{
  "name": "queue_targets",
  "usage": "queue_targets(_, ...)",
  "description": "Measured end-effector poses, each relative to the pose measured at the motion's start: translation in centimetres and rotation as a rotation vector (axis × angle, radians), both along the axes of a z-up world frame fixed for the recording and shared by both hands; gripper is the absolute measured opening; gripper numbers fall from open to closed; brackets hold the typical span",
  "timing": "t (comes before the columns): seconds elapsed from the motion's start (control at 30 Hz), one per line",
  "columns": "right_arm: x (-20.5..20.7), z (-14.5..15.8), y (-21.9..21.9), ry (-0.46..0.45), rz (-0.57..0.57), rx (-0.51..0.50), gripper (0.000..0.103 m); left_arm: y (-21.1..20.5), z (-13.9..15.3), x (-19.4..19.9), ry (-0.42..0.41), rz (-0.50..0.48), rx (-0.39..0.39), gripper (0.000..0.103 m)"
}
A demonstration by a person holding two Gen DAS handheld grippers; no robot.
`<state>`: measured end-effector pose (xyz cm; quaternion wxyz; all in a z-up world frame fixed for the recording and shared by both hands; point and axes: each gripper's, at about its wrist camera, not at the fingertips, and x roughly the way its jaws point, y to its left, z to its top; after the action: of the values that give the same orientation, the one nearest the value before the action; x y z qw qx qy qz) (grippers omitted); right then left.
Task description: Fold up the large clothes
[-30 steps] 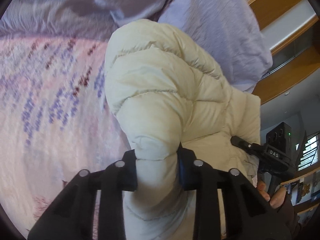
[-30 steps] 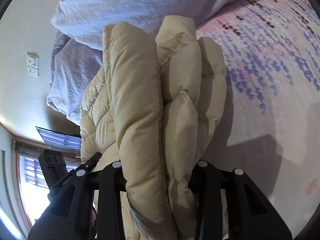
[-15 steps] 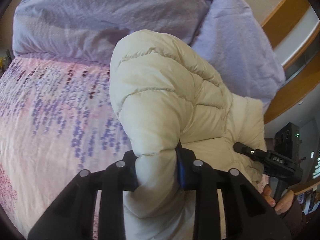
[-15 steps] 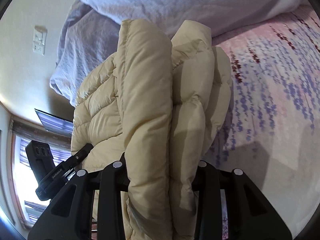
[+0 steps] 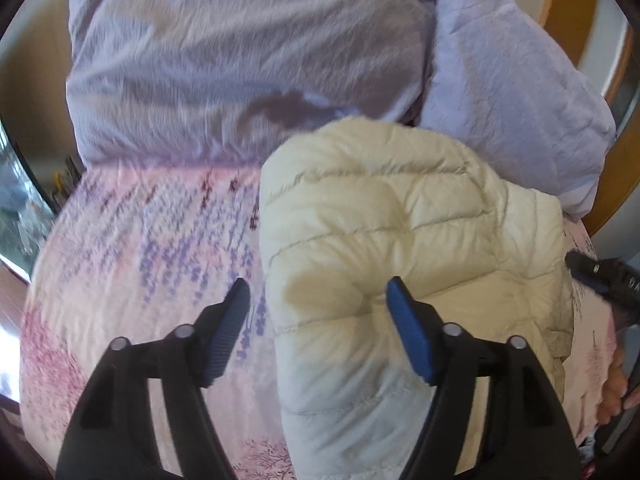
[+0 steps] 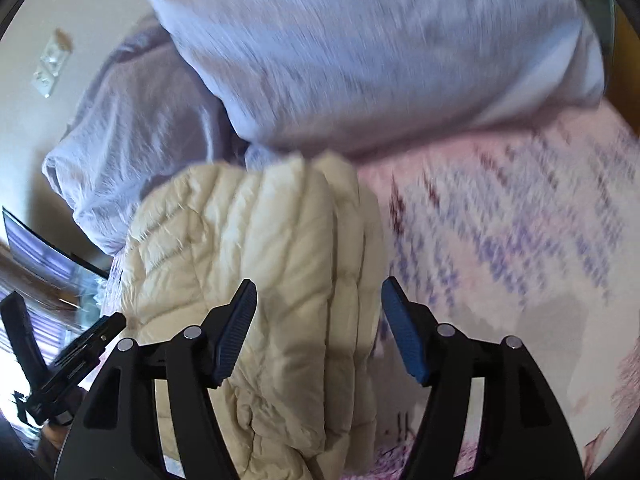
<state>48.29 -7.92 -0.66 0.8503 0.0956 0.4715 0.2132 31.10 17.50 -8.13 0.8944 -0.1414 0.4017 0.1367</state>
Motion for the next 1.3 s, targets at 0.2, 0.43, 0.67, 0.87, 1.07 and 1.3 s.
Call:
queue_targets(0.2, -1.8, 1.3, 3.5, -0.097, 0.11, -0.053, 0.066, -2.4, 0.7, 0.2, -0.013, -0.047, 0.026, 0.077)
queue_targets(0.43, -3.7, 0.2, 4.5, -0.117, 0.162, -0.095, 0.066, -3.7, 0.3, 0.1, -0.002, -0.068, 0.033, 0.078)
queue_targets(0.67, -4.0, -1.3, 4.3, -0.104, 0.157, -0.129, 0.065, -3.9, -0.5, 0.2, 0.024, -0.073, 0.033, 0.078)
queue_targets(0.87, -3.8, -3.6, 4.2, -0.059, 0.151, -0.189, 0.062, -3.9, -1.5, 0.5, 0.05, -0.074, 0.034, 0.078)
queue_targets(1.07, -3.1, -5.1, 2.9, 0.007, 0.115, -0.166, 0.062, -3.9, -2.0, 0.7, 0.063, -0.077, 0.029, 0.081)
queue_targets(1.3, -2.9, -5.5, 2.1, 0.051, 0.089, -0.137, 0.062, -4.1, -2.4, 0.8, 0.073, -0.075, 0.028, 0.082)
